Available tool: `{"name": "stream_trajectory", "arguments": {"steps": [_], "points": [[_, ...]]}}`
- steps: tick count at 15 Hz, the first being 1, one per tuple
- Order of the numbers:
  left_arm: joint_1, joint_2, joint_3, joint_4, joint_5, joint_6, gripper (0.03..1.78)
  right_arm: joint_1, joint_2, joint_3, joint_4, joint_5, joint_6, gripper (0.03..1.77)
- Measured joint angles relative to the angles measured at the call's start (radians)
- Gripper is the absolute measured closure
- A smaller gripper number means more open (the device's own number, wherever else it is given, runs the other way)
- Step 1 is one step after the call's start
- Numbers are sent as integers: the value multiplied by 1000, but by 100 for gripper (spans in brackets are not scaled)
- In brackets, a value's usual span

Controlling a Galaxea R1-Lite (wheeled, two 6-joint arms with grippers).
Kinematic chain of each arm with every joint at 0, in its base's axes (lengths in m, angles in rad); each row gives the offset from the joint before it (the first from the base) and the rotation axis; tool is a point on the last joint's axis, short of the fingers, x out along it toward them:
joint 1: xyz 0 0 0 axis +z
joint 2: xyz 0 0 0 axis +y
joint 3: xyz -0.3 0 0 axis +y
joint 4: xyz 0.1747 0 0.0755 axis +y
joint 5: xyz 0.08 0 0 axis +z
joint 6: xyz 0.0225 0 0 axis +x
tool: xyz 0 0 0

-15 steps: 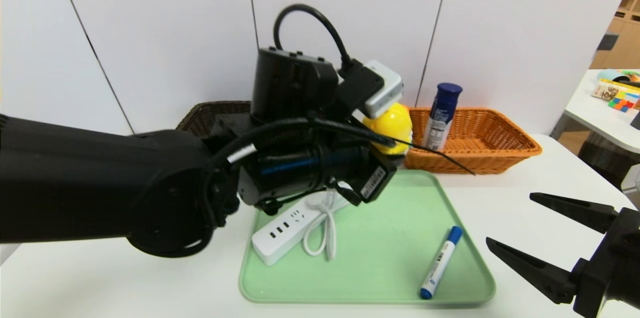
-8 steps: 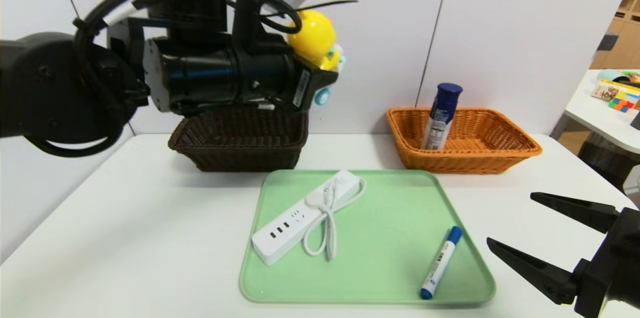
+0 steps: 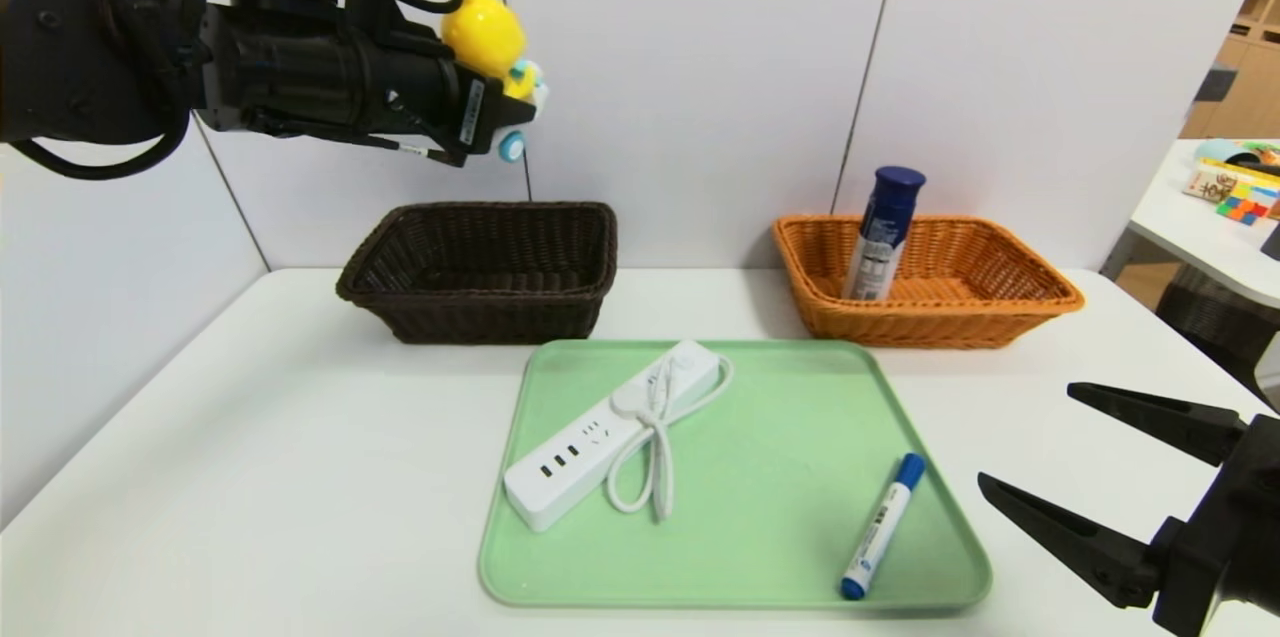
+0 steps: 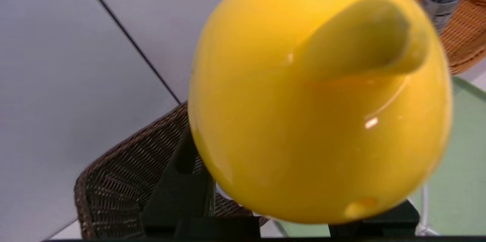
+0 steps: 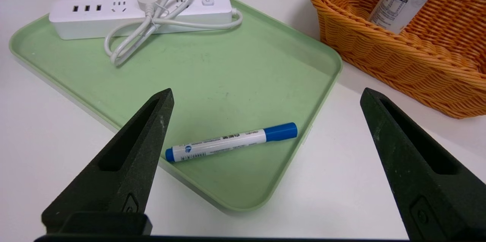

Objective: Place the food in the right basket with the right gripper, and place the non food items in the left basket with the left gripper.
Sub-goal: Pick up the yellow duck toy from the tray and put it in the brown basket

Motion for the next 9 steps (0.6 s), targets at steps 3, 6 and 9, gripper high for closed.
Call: {"name": "stream_trajectory", "arguments": {"steps": [3,6,9], "points": [[61,52,-104,97,0,1,106,0,-1,0,-1,0,0,10],[113,118,-201,220,2,0,106,0,-1,0,-1,0,0,10],[148,174,-222,246,11,-5,106,-1,-3,0,-1,0,0,10]]}}
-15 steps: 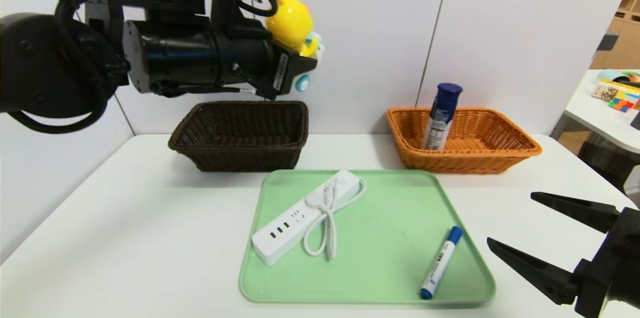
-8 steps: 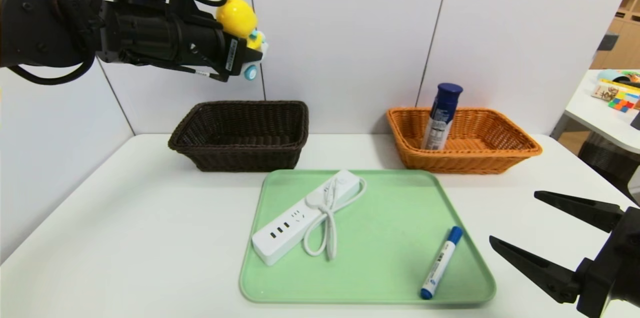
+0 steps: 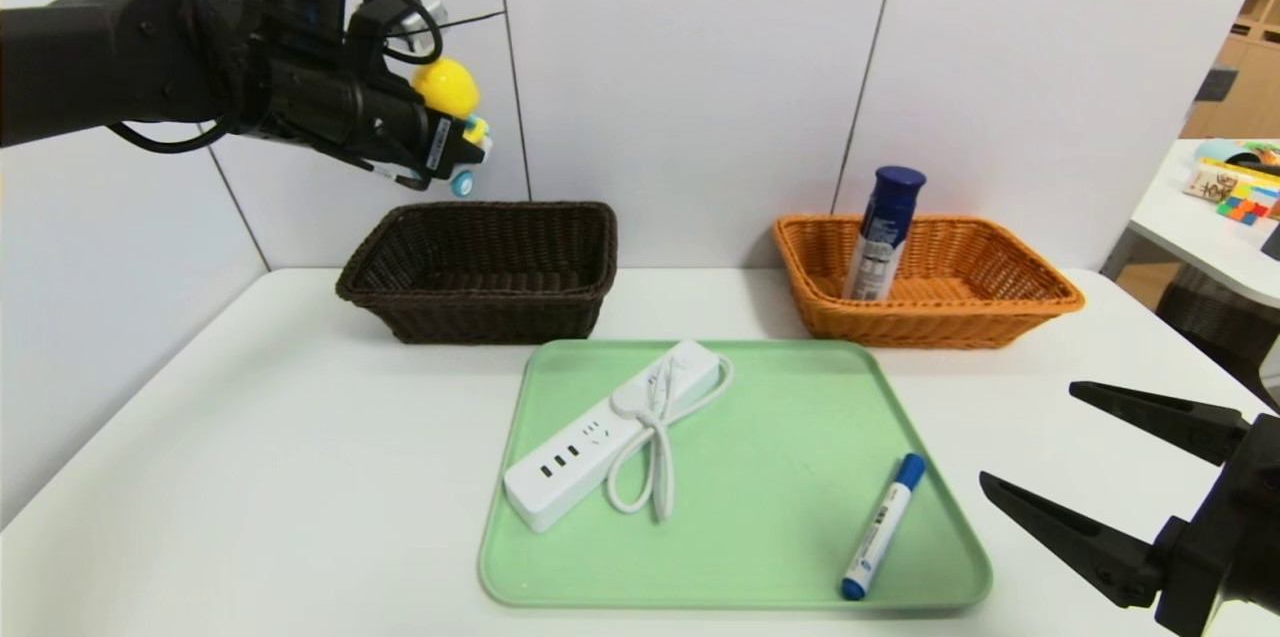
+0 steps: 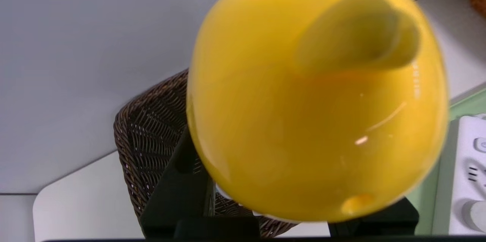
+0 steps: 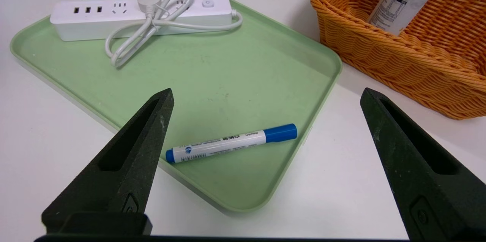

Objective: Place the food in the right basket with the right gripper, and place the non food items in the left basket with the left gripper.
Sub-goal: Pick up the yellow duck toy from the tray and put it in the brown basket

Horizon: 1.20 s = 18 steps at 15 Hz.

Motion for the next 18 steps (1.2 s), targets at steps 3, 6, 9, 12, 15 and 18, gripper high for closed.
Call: {"name": "stream_trajectory", "arguments": {"steps": [3,6,9,12,15,18], "points": [[34,44,-3,3,-1,-2,106,0,0,0,0,0,0,10],[53,74,3,5,0,-6,106,0,1,0,0,0,0,10],[63,91,26,3,0,-21,106,0,1,0,0,1,0,10],[64,104,48,1,1,-25,106,0,1,0,1,-1,0,10],[65,114,67,-2,1,-27,106,0,1,0,1,-1,0,10],[67,118,93,-3,2,-27,106,0,1,0,0,-1,-1,10]]}}
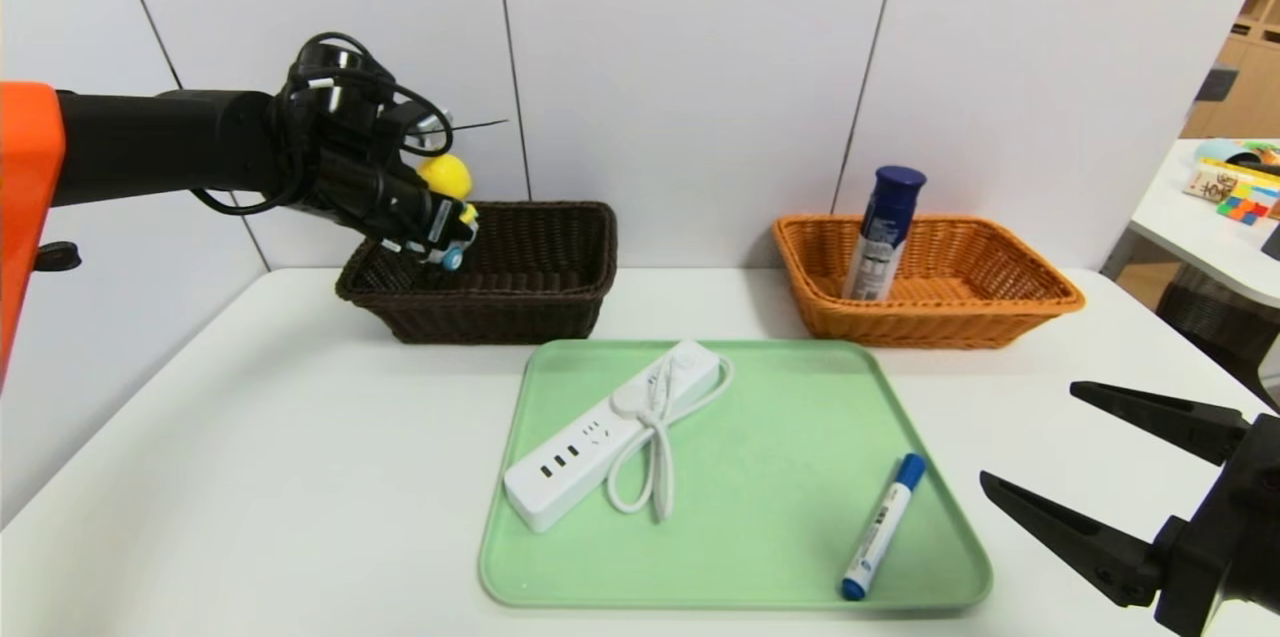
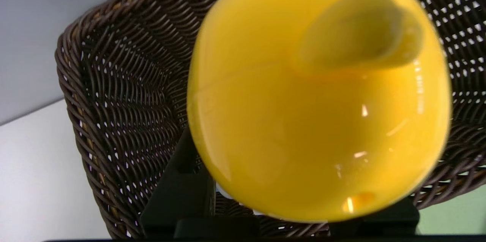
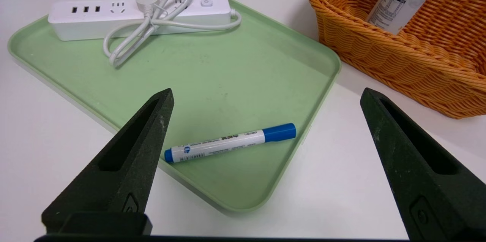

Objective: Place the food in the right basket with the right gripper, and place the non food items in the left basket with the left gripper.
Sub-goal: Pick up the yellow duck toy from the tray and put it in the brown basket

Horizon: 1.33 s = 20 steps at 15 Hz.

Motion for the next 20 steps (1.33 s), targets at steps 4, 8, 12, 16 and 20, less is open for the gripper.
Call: {"name": "stream_trajectory", "arguments": {"steps": [4,8,12,16,20], "points": [[3,7,27,-2,-1,-1,106,0,-1,0,0,-3,0,10],[5,14,66,-30,0,-3,106,0,-1,0,0,-3,-8,10],[13,29,107,-83,-1,-2,106,0,-1,0,1,-3,-14,10],[16,44,114,-86,-1,-3,106,0,0,1,1,-3,-13,10],[17,49,114,-100,-1,-1,106,0,1,3,1,-3,-13,10]]}}
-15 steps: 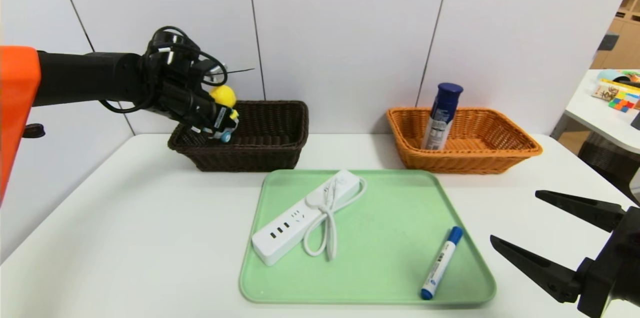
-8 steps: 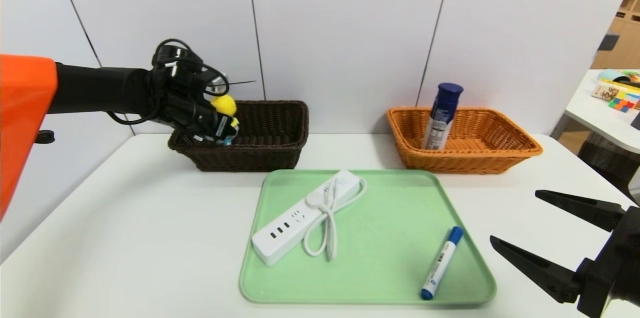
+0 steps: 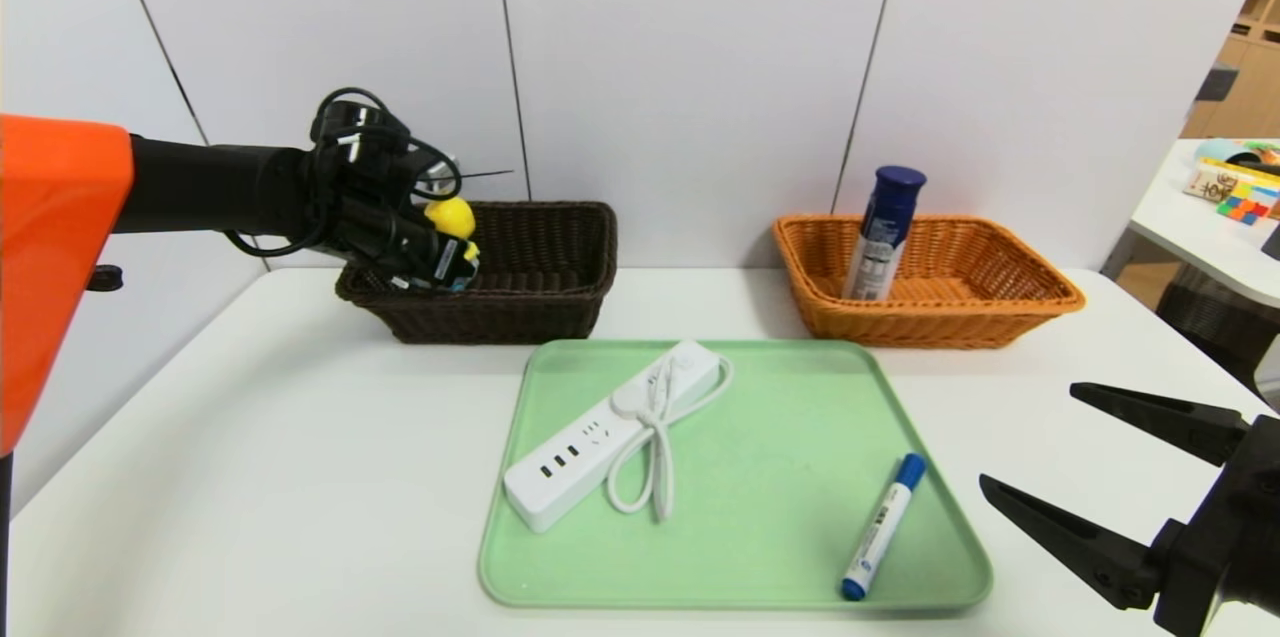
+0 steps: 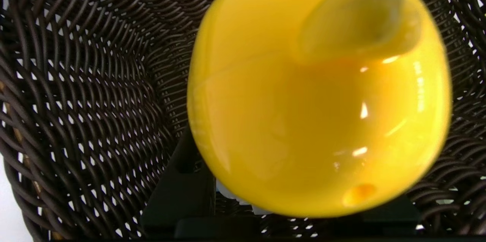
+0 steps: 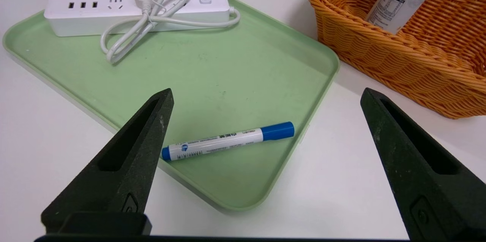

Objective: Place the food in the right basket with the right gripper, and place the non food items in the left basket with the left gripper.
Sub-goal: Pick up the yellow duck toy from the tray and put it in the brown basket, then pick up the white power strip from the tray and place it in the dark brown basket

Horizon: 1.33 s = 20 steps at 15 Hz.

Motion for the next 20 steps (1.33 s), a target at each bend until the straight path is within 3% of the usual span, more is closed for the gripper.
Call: {"name": "stream_trajectory", "arguments": {"steps": [4,11,20], "points": [[0,6,1,-11,1,1,106,0,3,0,0,1,0,10],[-1,2,4,-50,1,3,52,0,7,0,0,2,0,10],[-20,-149,91,-43,-7,14,24,1,15,0,0,2,0,10]]}}
